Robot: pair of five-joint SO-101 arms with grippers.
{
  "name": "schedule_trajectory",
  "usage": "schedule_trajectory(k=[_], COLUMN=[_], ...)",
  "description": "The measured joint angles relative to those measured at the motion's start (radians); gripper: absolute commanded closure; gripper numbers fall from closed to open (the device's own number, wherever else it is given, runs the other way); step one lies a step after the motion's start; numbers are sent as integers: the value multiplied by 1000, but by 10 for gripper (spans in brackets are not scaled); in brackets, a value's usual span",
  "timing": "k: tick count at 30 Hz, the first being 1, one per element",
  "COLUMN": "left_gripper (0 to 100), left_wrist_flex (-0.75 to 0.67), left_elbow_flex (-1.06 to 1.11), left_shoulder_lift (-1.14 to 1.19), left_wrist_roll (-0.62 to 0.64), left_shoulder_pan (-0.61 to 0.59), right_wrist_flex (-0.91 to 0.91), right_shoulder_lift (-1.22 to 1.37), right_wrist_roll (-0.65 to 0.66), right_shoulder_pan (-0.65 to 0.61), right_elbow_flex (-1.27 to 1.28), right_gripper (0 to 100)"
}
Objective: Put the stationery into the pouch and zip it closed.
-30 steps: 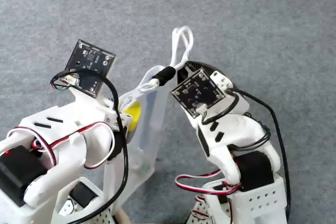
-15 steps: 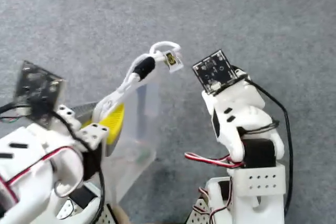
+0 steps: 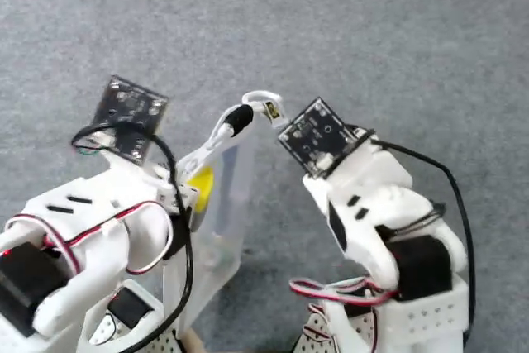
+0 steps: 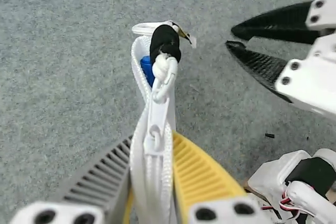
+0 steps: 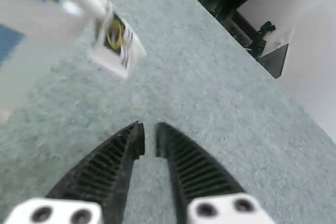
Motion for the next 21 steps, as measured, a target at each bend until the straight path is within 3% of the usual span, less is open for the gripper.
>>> schedule_trajectory(k=[5,15,21], left_gripper=[973,973,973], left_wrist_flex=[-14,29,52], left_elbow_flex=[14,15,48], left_shoulder_lift=[0,2,2], left_wrist_roll=[-86,-384,-480], left_shoulder_pan=[0,186,206], right_wrist_flex=[77,86,184], right_shoulder_lift=[0,-17,-17], right_wrist_roll=[0,2,2], right_shoulder_pan=[-28,-34,-89], right_elbow_flex=[-83,-265,-336], right_gripper=[797,797,796])
